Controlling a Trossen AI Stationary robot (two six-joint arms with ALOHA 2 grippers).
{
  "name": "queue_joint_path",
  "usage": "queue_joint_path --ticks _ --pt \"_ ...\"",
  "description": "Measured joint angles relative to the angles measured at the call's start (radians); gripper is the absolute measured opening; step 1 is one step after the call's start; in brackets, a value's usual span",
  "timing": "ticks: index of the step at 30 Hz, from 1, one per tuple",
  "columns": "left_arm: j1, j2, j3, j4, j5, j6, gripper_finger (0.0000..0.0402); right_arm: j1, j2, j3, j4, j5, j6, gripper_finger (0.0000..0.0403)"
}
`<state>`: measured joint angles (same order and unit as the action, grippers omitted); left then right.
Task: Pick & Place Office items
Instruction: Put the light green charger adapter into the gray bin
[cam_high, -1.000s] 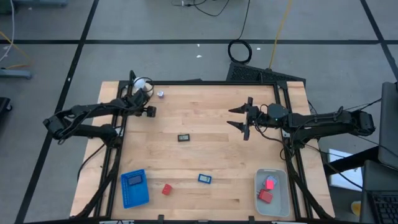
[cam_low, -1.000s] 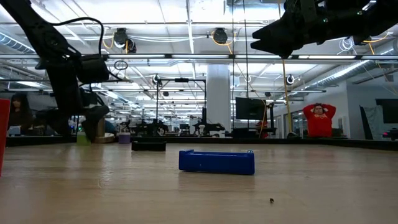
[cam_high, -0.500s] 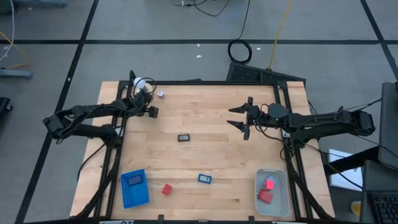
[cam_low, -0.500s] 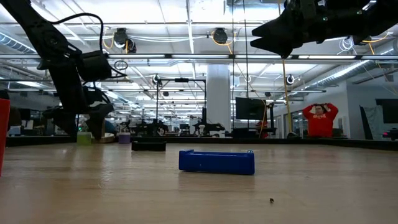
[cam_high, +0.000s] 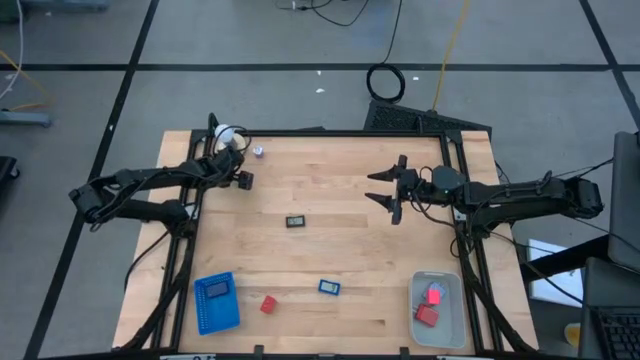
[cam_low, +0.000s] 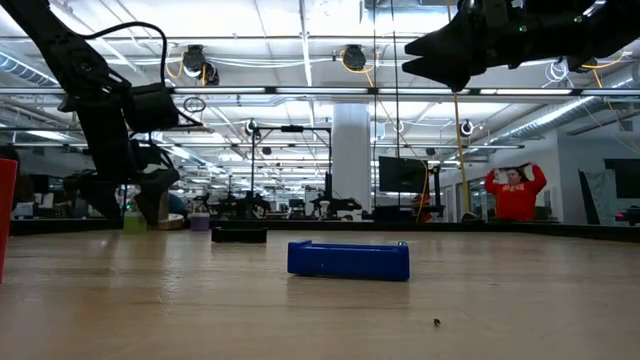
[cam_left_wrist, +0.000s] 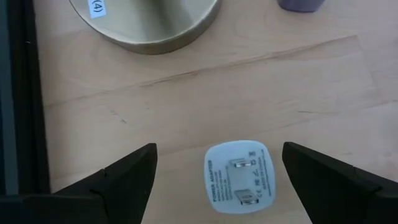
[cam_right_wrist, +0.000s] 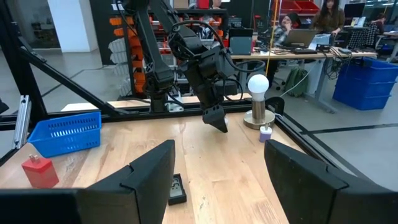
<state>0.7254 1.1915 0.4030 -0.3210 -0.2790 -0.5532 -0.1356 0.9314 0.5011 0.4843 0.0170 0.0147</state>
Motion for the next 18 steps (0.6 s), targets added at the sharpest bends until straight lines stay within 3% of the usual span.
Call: queue_joint_path --ticks 5,18 --pt "0.000 0.000 0.000 0.000 0.010 -0.002 0.0310 0.000 0.000 0.000 -0.001 0.000 0.000 0.0242" --pt "0.000 0.000 0.000 0.003 0.017 -0.011 0.0134 0.000 0.000 0.000 -0.002 0.000 0.000 0.0242"
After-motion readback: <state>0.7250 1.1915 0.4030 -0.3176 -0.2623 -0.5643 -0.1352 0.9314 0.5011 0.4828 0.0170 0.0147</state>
